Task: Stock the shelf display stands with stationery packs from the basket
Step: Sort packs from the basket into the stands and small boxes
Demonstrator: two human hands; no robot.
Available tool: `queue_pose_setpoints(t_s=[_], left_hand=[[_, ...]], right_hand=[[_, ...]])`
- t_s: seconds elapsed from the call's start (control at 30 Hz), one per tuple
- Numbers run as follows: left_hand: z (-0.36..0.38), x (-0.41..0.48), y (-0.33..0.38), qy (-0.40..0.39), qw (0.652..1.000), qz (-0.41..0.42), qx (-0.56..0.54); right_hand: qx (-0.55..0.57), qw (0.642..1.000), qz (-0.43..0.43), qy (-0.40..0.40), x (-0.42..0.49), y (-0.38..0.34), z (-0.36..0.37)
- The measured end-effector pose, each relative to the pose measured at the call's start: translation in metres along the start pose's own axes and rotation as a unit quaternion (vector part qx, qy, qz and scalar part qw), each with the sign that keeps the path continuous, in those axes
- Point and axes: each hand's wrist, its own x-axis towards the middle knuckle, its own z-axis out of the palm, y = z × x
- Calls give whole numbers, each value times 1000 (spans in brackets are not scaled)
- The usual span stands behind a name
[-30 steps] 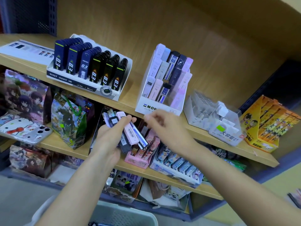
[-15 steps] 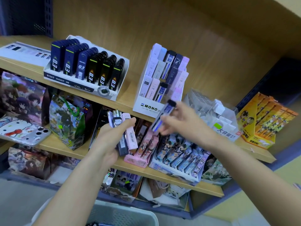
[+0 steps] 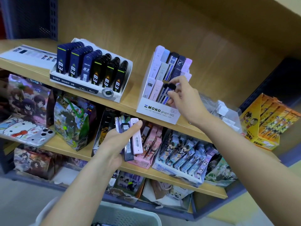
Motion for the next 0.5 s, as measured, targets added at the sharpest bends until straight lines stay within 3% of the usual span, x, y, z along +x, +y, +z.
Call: queue_pose_setpoints(t_s=[0.33,0.43,0.5], left_hand=[[-5,1,1,4,1000,16,-12],[-6,2,0,17,999,24,-15],[-7,4,0,32,999,27,-18]], right_hand=[[-124,986,-72,88,5,8,5],[-74,987,-65,128,-11,1,11],[-21,995,-36,95,-30,-4,20]])
